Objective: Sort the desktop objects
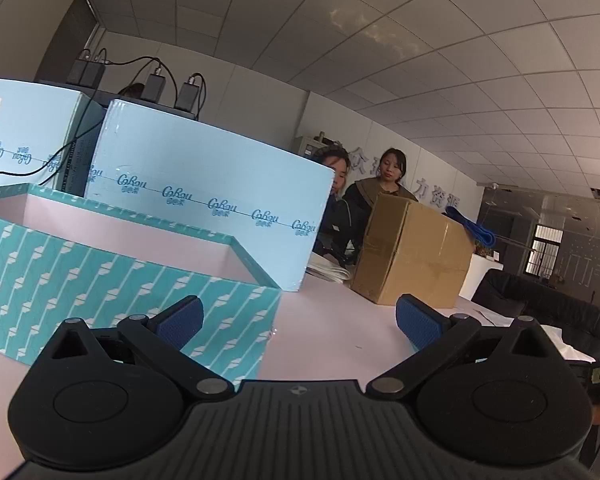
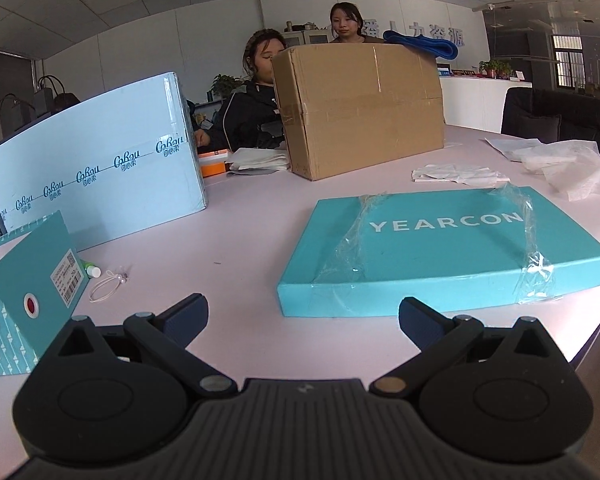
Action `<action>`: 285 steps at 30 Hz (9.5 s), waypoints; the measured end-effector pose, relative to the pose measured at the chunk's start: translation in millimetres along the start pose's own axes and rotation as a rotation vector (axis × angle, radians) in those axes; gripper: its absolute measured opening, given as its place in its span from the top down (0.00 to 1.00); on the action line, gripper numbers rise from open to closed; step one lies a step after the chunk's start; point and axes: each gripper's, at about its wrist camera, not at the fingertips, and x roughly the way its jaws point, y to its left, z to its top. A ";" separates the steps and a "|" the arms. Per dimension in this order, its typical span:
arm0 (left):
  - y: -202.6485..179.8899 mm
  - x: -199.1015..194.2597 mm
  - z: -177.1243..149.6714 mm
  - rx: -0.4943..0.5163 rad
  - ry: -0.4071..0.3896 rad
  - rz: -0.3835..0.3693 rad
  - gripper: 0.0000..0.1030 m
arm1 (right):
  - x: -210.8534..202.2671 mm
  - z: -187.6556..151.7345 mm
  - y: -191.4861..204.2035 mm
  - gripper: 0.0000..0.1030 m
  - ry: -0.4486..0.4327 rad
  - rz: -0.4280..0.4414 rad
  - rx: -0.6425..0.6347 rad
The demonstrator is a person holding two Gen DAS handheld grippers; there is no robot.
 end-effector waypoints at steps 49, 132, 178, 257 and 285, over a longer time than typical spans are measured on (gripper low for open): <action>-97.4 144.8 -41.5 0.095 0.309 -0.074 0.00 | 64.2 62.4 -155.6 0.15 -0.026 -0.229 0.080; -77.3 161.3 -9.7 0.148 0.328 0.100 0.00 | 64.9 22.0 -60.9 0.84 0.067 0.223 -0.147; -123.9 254.7 -10.5 0.283 0.558 -0.030 0.96 | 59.7 34.3 -64.7 0.89 0.105 0.157 -0.042; 108.4 65.6 174.4 0.109 0.300 0.381 0.96 | -3.5 86.2 235.0 0.89 0.047 0.581 -0.210; 175.8 93.4 174.6 0.097 0.321 0.472 0.96 | 36.8 81.2 303.2 0.89 0.120 0.605 -0.234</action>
